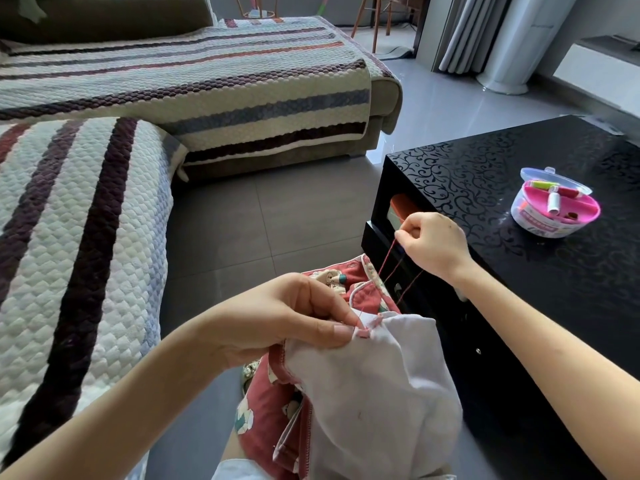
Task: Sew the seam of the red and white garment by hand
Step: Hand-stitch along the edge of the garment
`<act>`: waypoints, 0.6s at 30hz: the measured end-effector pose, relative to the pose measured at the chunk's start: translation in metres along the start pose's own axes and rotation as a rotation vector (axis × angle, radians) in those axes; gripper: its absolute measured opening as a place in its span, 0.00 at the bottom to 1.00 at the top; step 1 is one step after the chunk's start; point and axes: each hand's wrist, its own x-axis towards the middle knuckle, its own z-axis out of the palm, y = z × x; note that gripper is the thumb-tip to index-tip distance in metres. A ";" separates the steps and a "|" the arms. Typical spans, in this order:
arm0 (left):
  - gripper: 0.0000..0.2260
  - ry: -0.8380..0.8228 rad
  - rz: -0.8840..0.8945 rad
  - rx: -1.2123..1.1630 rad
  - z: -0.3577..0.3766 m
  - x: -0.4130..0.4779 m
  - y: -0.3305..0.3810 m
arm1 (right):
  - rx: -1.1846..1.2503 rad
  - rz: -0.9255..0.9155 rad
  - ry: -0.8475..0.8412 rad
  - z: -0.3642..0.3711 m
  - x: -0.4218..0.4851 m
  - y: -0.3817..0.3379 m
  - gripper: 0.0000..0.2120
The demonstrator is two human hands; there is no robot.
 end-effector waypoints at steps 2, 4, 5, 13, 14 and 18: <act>0.08 -0.006 0.000 0.009 0.001 0.000 0.000 | -0.194 0.065 0.055 0.011 0.007 0.014 0.08; 0.08 -0.002 0.004 0.014 0.001 0.000 0.000 | -0.295 0.123 0.065 0.015 0.009 0.023 0.10; 0.08 0.002 0.006 0.012 0.001 -0.001 0.000 | -0.312 0.142 0.054 0.016 0.008 0.023 0.10; 0.08 0.005 0.009 -0.025 -0.001 0.000 0.001 | 0.594 -0.152 -0.545 -0.039 -0.053 -0.048 0.12; 0.08 0.004 0.009 -0.025 -0.001 0.000 0.001 | 0.647 -0.198 -0.680 -0.047 -0.061 -0.054 0.15; 0.08 0.008 0.018 -0.026 -0.001 0.001 0.000 | 0.724 -0.290 -0.885 -0.049 -0.071 -0.054 0.25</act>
